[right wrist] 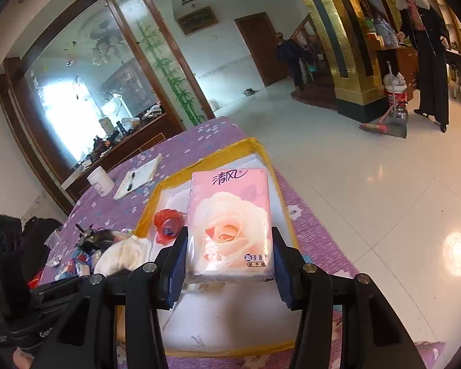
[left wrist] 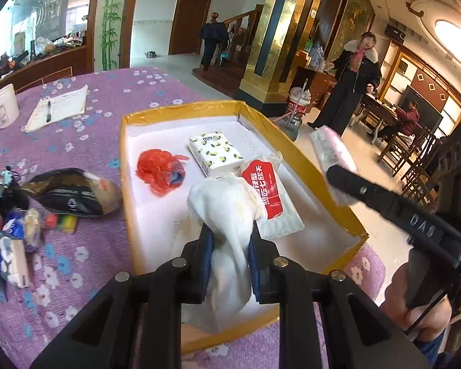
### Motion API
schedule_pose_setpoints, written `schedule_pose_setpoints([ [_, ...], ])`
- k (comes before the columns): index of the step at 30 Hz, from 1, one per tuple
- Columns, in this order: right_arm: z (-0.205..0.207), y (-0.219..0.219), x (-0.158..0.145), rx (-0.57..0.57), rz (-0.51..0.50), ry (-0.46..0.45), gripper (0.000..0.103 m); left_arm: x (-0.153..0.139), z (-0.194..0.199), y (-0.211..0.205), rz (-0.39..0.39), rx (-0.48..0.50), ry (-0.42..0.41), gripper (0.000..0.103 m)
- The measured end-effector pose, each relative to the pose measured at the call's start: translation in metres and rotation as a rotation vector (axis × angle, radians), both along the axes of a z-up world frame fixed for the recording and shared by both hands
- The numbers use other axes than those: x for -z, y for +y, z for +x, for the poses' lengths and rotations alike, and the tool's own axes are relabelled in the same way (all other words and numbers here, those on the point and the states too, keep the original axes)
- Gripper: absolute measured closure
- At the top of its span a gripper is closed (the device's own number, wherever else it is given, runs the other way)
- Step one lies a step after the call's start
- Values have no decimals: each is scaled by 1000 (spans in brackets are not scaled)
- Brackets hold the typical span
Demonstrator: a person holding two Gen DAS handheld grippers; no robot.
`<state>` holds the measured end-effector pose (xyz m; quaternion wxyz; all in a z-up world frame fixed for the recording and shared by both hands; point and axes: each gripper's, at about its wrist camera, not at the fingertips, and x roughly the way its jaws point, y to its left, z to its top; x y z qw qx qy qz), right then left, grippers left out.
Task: Organize soft objects
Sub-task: 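Lower the pink tissue pack into the box with the right tool while the left tool releases the towel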
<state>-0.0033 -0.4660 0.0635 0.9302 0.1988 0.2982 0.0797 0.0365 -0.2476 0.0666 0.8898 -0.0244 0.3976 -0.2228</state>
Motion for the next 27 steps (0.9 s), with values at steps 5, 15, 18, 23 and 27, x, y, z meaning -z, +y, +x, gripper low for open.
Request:
schedule_pose_setpoints([
  [5,13,-9,1,0,-7,35,50,14,13,-4,-12,11,29,83],
  [15,69,15,-8,-121,-17,157,50,11,39,-7,-44,16,46,83],
  [18,92,23,-18,-123,-69,179,50,3,53,-10,-39,8,34,83],
  [23,130,37,-12,-128,-129,248,49,19,72,-3,-52,-19,86,83],
  [27,155,42,3,-117,-167,302,49,29,74,2,-69,-13,110,83],
])
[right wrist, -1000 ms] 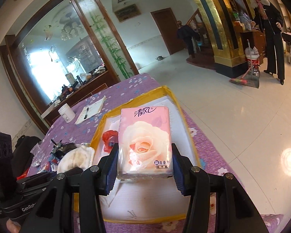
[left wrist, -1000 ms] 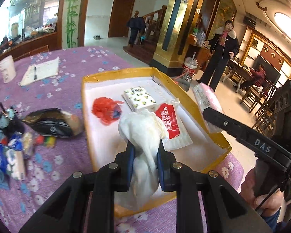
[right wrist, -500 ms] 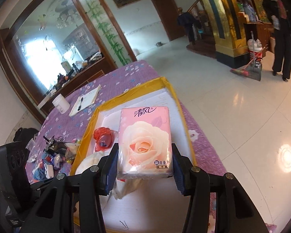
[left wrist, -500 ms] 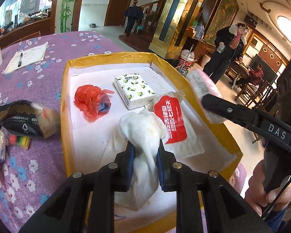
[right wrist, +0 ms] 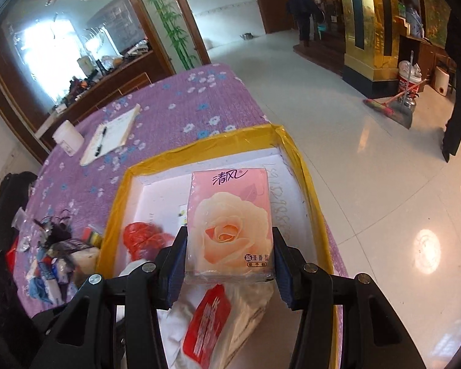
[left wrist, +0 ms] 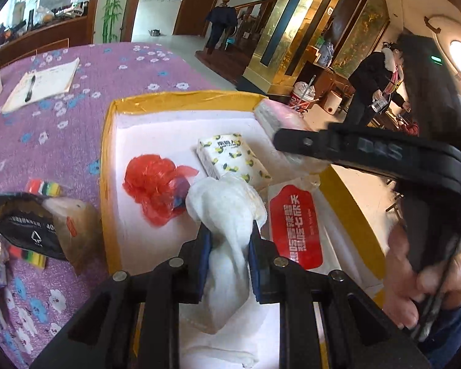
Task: Organize soft objects
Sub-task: 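Lower the pink tissue pack into the box with the right tool while the left tool releases the towel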
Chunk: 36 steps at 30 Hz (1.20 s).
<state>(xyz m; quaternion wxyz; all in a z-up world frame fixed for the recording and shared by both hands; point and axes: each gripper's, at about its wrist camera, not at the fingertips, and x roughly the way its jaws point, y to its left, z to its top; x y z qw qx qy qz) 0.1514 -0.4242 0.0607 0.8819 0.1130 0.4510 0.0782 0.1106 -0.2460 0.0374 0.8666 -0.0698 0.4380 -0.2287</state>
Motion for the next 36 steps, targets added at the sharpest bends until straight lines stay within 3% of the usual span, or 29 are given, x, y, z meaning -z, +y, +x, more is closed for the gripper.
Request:
schedule_pose_setpoints([
  [9,22,7,23,12,-23,63,47,-1,-7,0,-8,21,-28,82],
  [14,23,10,23,15,-2,70,45,-3,-11,1,-21,24,-37,69],
  [21,7,3,12,31,34,25,33,-11,-20,2,-35,9,-93,42],
  [26,-8,-3,3,38,69,-12,29,-16,-22,4,-48,2,-118,37],
  [36,-38,-7,-1,63,90,-52,27,-40,-30,26,-147,-64,-220,28],
])
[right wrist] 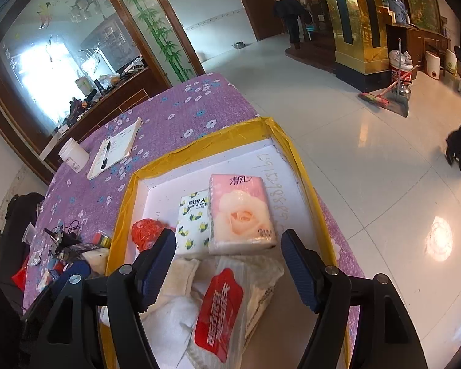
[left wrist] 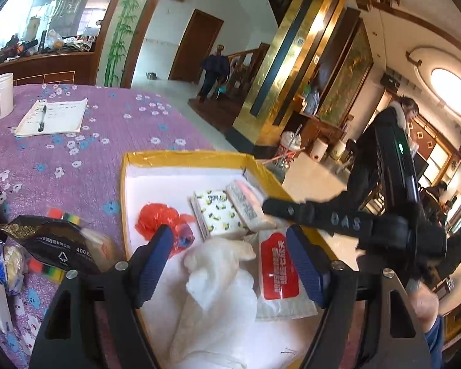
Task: Organize soft objects
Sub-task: 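Lower the pink tissue pack into the box with the right tool while the left tool releases the towel, then withdraw both open tools from the box back over the table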
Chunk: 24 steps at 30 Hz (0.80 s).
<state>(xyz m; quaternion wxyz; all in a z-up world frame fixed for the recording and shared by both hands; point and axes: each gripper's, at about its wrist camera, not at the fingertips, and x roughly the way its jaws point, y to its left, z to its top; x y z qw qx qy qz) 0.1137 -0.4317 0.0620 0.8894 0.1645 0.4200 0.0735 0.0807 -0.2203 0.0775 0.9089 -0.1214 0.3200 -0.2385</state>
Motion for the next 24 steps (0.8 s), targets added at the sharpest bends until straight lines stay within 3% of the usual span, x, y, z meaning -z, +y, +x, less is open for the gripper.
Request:
schedule_pose_setpoints([
  [15,-61,-16,6,40,92,-23,27,-23,-31,8,-17,18,-11,27],
  [24,-87,19,-8,-17,72,-67,27,-32,-74,39,5,13,-54,22],
])
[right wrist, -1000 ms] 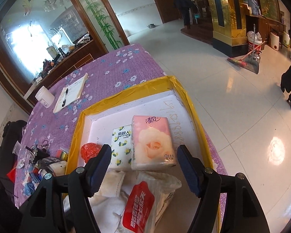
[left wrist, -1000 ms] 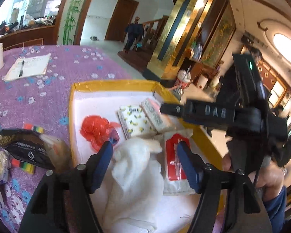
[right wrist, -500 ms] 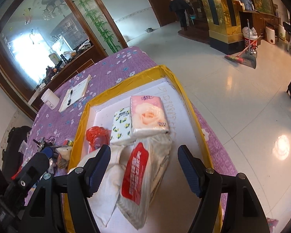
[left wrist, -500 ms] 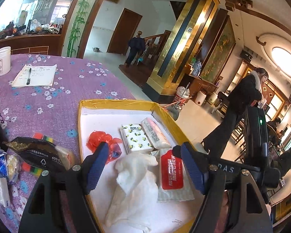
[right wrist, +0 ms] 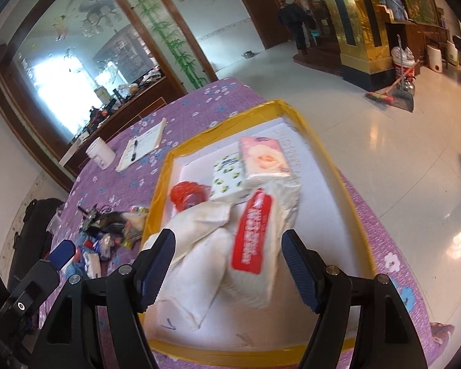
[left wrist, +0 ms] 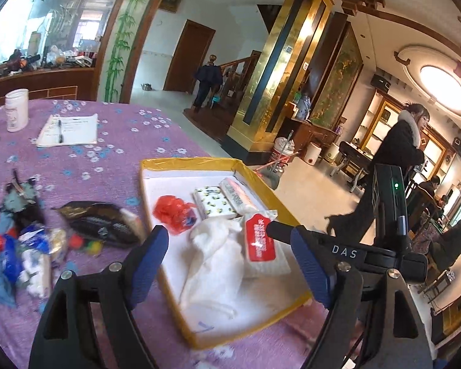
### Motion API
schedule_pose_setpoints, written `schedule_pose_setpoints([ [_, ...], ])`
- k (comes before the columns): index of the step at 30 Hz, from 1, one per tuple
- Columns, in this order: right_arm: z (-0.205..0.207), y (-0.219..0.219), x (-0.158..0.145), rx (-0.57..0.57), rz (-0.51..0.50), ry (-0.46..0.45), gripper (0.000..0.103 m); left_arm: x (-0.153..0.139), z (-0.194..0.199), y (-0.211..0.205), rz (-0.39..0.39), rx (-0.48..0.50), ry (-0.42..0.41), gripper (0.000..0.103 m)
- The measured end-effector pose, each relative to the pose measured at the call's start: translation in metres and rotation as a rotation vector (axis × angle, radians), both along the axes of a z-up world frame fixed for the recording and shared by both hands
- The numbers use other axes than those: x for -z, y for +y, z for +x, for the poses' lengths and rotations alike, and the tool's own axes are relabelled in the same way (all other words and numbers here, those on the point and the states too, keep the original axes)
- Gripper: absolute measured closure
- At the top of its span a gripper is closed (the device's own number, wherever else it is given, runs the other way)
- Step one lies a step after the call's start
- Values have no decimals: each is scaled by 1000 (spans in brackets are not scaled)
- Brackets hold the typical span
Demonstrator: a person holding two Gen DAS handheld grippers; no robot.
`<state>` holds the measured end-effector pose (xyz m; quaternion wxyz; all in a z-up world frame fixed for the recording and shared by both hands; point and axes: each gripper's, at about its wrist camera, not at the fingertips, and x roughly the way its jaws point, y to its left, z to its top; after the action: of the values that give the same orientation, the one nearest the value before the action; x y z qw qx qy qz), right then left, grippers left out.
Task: Organize soft objects
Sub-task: 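Withdraw both open tools from the box back over the table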
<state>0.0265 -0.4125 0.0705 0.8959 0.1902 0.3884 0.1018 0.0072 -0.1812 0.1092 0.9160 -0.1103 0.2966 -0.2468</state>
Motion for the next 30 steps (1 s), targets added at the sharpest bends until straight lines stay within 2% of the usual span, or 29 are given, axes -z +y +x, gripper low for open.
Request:
schedule_pose_setpoints([
  [9,-16,69,-11,-151,-65,-54,27,8,-14,60,-43,-105,19,22],
  [14,-23,103,-7,-240,-95,-71,27,17,-20,93,-68,-173,41,22],
  [30,-59,202,3,-513,-180,-150,27,19,-57,182,-87,-368,28,22],
])
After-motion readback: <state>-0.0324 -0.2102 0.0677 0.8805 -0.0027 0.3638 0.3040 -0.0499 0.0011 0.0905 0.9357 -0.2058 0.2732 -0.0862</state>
